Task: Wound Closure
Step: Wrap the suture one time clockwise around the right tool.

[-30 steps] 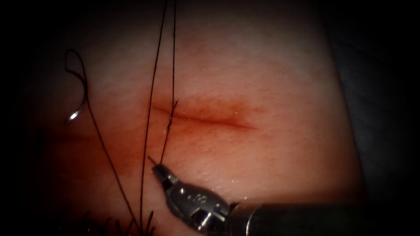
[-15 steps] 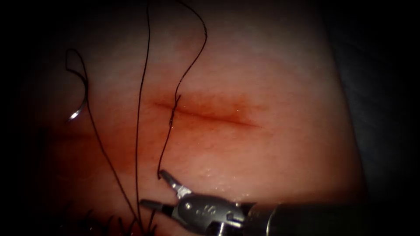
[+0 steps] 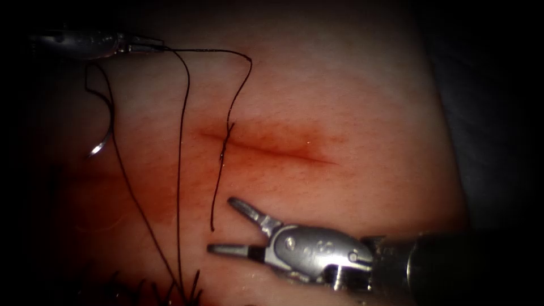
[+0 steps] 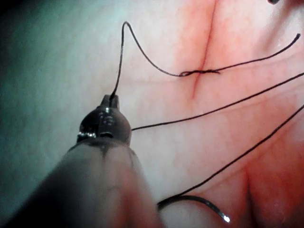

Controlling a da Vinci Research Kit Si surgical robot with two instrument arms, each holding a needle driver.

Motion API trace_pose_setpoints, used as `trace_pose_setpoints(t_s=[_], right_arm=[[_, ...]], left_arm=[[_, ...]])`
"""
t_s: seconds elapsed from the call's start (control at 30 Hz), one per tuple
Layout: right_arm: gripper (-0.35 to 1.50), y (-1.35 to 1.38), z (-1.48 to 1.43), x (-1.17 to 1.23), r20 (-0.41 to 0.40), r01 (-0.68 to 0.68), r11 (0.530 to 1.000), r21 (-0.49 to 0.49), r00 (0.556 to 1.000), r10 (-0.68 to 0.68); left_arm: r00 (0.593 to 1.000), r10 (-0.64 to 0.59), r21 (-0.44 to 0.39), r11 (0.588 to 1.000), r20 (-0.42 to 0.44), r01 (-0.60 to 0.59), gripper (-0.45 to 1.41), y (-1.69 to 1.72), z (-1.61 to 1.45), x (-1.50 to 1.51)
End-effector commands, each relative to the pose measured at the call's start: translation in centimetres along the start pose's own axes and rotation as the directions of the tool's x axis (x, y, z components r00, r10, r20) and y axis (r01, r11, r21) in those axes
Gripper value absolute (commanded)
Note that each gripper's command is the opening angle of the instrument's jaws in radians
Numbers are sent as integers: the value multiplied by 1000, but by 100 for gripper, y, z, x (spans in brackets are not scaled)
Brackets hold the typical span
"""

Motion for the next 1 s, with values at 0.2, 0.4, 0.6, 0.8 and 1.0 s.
trace_pose_setpoints(t_s=[0.2, 0.4, 0.6, 0.8, 1.0], right_arm=[[138, -9, -32, 45, -78, 18, 971, 237, 997, 1], [128, 14, -28, 67, -129, 90, 970, 225, 990, -62], [131, 48, 14, 43, -121, 102, 982, 161, 989, -83], [69, 76, 47, 12, -115, 125, 986, 108, 987, -113], [-35, 91, 60, 8, -138, 117, 989, 89, 985, -104]], left_arm=[[1000, -8, 26, 1000, 1, 8, -45, 8, -8, 9], [1000, -30, 38, 999, 1, 30, -45, 31, -18, 28], [999, -37, 33, 999, -21, 38, -45, 50, -29, 47], [998, -45, 27, 999, -38, 46, -45, 64, -41, 62], [997, -49, 22, 998, -64, 51, -45, 80, -40, 68]])
